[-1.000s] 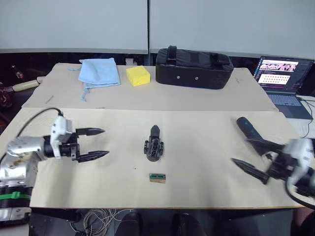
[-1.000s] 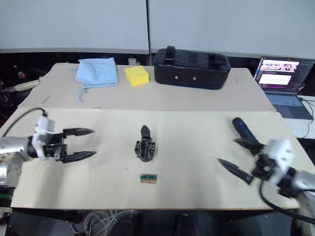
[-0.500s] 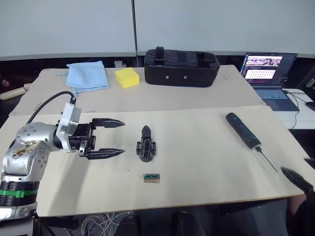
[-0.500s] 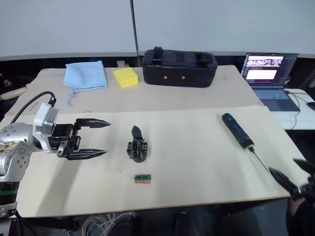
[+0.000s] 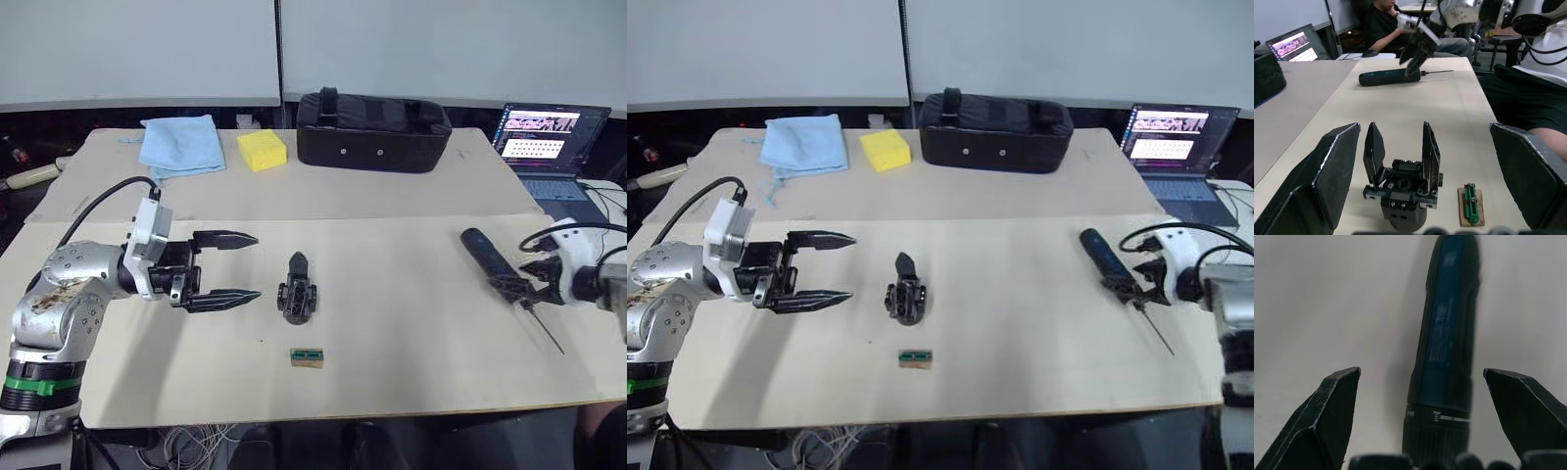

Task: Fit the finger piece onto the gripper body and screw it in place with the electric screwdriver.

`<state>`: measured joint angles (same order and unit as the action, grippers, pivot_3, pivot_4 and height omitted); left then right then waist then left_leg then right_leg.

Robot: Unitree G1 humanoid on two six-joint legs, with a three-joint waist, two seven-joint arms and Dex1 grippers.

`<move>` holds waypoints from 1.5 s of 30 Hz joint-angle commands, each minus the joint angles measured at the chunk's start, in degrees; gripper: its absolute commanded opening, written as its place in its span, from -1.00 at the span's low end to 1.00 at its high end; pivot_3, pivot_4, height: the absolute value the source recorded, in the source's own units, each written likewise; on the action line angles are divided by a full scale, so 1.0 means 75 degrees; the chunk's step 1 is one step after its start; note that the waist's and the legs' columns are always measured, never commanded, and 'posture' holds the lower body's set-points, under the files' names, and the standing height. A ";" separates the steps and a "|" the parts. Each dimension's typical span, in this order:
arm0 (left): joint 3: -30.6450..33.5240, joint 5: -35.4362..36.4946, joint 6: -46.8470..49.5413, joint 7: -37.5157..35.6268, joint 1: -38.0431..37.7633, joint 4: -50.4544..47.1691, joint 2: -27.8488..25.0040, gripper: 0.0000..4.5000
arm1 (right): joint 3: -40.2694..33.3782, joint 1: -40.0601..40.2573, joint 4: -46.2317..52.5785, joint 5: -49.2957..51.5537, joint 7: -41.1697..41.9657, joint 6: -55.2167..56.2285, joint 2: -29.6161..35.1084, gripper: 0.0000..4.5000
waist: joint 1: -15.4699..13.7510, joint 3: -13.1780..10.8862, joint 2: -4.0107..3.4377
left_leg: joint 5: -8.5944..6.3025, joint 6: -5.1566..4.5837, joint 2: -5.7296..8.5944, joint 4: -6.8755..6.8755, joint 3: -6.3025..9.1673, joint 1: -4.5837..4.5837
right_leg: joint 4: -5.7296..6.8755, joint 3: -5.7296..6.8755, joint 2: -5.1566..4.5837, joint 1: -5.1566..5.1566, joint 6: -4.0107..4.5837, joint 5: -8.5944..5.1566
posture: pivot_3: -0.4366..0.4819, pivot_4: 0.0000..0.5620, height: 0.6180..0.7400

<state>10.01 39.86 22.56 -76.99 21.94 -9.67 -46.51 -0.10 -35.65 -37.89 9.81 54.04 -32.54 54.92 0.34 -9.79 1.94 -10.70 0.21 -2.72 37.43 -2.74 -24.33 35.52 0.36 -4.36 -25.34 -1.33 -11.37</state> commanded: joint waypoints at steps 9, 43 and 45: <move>0.0244 0.0052 -0.0183 -0.0068 -0.0210 -0.0262 -0.0153 1.00 | 0.0168 -0.0997 -0.1859 -0.0656 0.0777 0.1573 -0.0001 -0.15 | 0.0059 0.0000 -0.0001 | 0.0000 -0.0003 -0.0004 0.0006 -0.0007 0.0019 | -0.0005 -0.0006 0.0005 0.0014 -0.0007 0.0014 | -0.05 -0.47 1.00; 0.0162 -0.0076 -0.0347 -0.0198 -0.0716 -0.0197 -0.0318 1.00 | -0.0155 0.2619 0.7031 0.1324 0.1815 -0.1793 0.1305 0.99 | -0.0073 -0.0011 -0.0029 | -0.0003 -0.0002 -0.0014 0.0042 -0.0028 0.0008 | 0.0046 -0.0023 0.0005 -0.0016 -0.0007 0.0004 | -0.05 -0.47 1.00; 0.0153 -0.0080 -0.0347 -0.0220 -0.0719 -0.0207 -0.0326 1.00 | 0.0205 0.2188 0.7094 0.1099 0.1768 -0.2174 0.1677 0.99 | -0.0068 -0.0012 -0.0029 | -0.0003 -0.0002 -0.0015 0.0043 -0.0030 0.0010 | 0.0046 -0.0023 0.0003 -0.0016 -0.0007 0.0004 | -0.05 -0.47 1.00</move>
<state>10.20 38.44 19.97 -78.29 16.31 -9.43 -48.14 0.50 -17.23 13.56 19.03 67.18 -46.60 65.28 -0.17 -9.87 1.72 -10.73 0.20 -2.83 37.75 -2.97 -24.26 35.86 0.18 -4.34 -25.47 -1.38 -11.34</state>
